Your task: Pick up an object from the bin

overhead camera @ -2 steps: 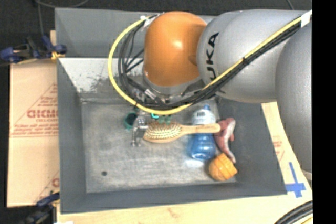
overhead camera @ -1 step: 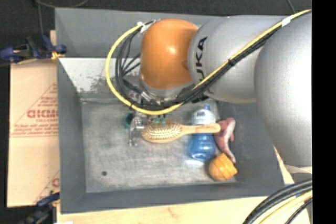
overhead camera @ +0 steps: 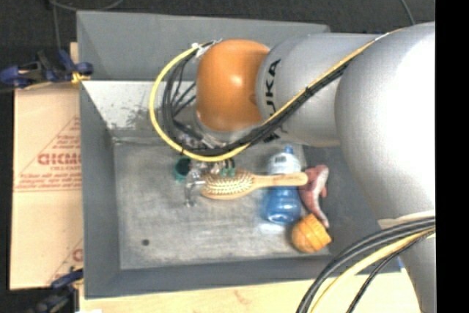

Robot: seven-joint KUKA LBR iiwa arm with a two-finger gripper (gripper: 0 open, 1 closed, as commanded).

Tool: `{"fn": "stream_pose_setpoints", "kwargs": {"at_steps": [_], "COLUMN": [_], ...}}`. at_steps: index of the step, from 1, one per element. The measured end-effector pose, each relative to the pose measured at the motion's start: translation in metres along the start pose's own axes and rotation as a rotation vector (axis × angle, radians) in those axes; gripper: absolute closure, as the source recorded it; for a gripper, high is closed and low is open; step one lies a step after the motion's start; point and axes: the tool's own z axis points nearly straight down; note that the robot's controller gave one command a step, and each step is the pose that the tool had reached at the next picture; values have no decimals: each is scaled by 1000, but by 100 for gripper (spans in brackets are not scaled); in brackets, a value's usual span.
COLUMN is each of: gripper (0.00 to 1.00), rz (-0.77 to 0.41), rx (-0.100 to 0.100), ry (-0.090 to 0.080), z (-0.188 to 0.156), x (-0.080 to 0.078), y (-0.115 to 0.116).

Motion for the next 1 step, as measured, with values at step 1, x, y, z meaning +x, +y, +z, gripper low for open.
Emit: {"fn": "stream_pose_setpoints", "kwargs": {"at_steps": [1], "gripper": [0], "rz": [-113], "rx": [-1], "ry": [4], "z": [26], "x": [-25], "y": [-24]}}
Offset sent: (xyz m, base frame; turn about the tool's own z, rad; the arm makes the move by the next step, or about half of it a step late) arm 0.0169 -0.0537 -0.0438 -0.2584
